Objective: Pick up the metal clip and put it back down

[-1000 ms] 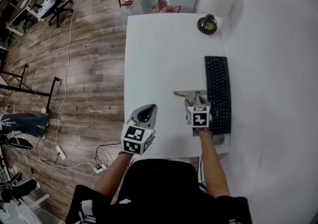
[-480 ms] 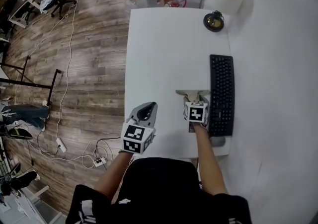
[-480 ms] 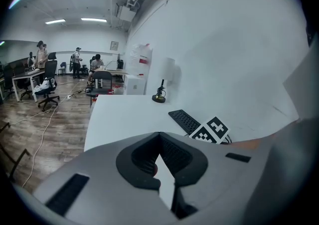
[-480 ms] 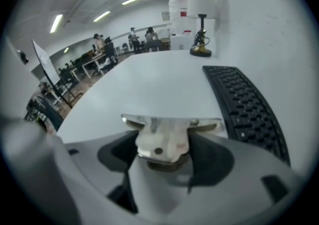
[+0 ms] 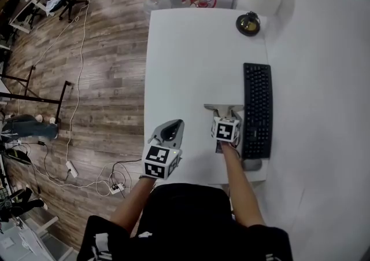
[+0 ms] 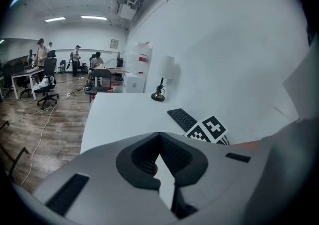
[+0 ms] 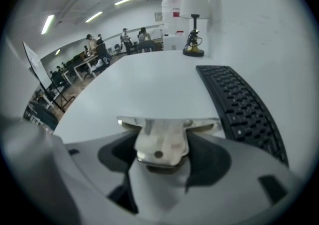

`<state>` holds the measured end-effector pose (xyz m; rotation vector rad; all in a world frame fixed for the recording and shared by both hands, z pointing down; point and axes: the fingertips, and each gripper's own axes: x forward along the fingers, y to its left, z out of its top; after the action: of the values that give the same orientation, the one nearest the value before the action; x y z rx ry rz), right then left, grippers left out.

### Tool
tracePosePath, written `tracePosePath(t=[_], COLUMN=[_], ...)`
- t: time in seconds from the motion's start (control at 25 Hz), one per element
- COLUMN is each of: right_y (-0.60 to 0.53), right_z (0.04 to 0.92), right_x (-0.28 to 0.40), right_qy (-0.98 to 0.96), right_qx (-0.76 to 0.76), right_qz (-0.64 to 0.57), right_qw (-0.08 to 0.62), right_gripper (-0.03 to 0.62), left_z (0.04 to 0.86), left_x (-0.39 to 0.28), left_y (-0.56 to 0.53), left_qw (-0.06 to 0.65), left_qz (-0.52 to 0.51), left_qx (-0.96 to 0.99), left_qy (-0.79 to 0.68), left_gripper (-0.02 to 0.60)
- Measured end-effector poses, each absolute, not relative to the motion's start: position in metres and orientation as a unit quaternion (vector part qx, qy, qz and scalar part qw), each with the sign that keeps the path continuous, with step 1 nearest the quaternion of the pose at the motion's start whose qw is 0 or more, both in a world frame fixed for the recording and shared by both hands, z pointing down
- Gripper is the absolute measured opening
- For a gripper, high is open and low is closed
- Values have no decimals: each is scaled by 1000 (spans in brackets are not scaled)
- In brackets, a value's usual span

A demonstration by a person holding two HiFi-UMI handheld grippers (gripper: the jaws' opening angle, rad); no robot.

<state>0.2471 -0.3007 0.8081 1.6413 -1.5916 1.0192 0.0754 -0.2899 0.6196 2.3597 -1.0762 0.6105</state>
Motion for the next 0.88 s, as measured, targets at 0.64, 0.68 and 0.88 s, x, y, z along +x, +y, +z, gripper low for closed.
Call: tracePosePath(t=[0.64,0.68,0.88], right_y=[-292,-291,-287], right_z=[796,794,776], right_x=[246,246,244], right_qy=[-632,-636,-651], right_qx=[601,599,595], right_qz=[385,381,362], right_qw=[302,303,303], right_gripper=[295,295,295], left_z=[614,613,609], left_x=[74,74,69], left_y=[-291,-291,-285], left_qw=[227,223,214], left_qz=[217,218,221], left_qx=[862,863,864], left_qy=[-398,-398,-399], left_gripper=[21,21,21])
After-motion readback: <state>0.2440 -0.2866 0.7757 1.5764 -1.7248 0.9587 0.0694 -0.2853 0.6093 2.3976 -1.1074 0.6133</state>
